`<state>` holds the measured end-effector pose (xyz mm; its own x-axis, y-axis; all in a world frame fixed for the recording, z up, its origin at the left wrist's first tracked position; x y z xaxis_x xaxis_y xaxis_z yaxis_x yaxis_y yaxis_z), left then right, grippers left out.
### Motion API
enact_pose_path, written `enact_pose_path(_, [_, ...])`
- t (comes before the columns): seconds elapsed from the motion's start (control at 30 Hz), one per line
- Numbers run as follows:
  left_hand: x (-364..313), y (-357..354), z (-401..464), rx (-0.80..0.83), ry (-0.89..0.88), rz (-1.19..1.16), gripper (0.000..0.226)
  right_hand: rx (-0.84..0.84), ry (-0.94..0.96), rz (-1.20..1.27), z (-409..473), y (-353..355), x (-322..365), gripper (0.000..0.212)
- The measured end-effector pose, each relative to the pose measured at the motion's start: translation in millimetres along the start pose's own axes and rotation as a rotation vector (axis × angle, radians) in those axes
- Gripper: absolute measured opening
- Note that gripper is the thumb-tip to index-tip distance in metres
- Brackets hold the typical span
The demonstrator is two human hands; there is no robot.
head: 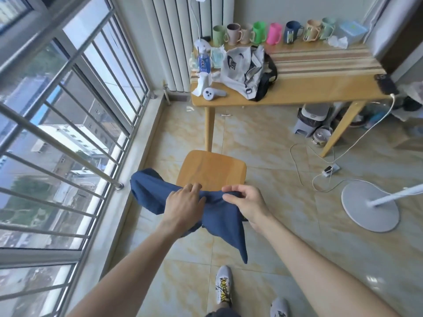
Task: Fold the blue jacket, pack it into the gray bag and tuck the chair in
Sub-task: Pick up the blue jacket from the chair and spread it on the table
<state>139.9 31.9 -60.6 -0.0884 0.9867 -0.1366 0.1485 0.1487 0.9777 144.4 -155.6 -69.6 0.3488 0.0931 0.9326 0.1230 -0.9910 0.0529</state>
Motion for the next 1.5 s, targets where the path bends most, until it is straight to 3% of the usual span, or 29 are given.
enact_pose_path(0.2, [-50.8,73.1,-31.5,-0.273,-0.032,-0.357,0.044,-0.087,0.254,0.187,-27.2,42.2,118.2,0.021])
enact_pose_path(0.3, [-89.4,88.4,-58.6,-0.38,-0.145,-0.243,0.072,-0.144,0.406,0.308,-54.5,84.7,179.1,0.02])
enact_pose_path(0.4, [-131.9,76.3,-75.7,-0.346,-0.109,-0.044,0.11,-0.18,0.537,0.456,-94.9,136.1,231.1,0.017])
enact_pose_path(0.5, [-174.6,61.4,-80.8,-0.33,0.011,-0.016,0.113,-0.202,0.642,0.558,-140.1,193.5,266.8,0.014])
enact_pose_path(0.6, [-225.7,66.5,-84.2,-0.367,0.095,-0.133,0.105,-0.184,0.686,0.595,-178.0,247.2,281.0,0.014])
enact_pose_path(0.73, [-318.9,80.4,-90.5,-0.174,0.045,-0.391,0.14,-0.216,0.693,0.571,-208.8,308.9,280.1,0.021])
enact_pose_path(0.8, [-368.6,79.3,-93.8,-0.107,0.012,-0.463,0.145,-0.254,0.687,0.571,-219.2,335.0,278.7,0.025])
enact_pose_path(0.9, [-421.5,76.0,-87.8,-0.08,0.066,-0.573,0.122,-0.304,0.71,0.571,-232.6,372.1,275.7,0.02])
enact_pose_path(1.0, [-456.5,79.9,-72.9,-0.178,0.043,-0.609,0.05,-0.316,0.714,0.591,-241.8,412.9,268.9,0.021])
enact_pose_path(1.07, [-478.3,82.7,-62.6,-0.192,-0.032,-0.625,0.027,-0.298,0.704,0.597,-242.4,439.0,262.9,0.025])
enact_pose_path(1.2, [-515.1,88.0,-50.8,-0.118,-0.164,-0.664,0.015,-0.338,0.661,0.499,-231.6,483.8,249.7,0.047])
enact_pose_path(1.33, [-517.3,104.7,-26.9,-0.076,-0.1,-0.96,0.018,-0.499,0.633,0.331,-213.8,515.7,241.5,0.059])
enact_pose_path(1.4, [-514.0,120.2,-9.9,-0.091,-0.119,-0.952,0.017,-0.612,0.631,0.1,-201.7,533.4,236.1,0.056])
enact_pose_path(1.5, [-510.2,154.3,25.4,-0.1,-0.26,-0.829,0.018,-0.669,0.581,-0.503,-173.6,548.5,227.9,0.028])
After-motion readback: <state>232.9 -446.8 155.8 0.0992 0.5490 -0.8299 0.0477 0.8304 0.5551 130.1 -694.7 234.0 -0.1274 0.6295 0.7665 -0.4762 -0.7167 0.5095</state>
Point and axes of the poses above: each hand's wrist, its own z-axis towards the middle knuckle, its own y-axis out of the back of the hand, x = y × z, the point moved 4 cm from there along z, towards the middle knuckle, and after that the axes turned 9 degrees about y, right-handed, at the moved point
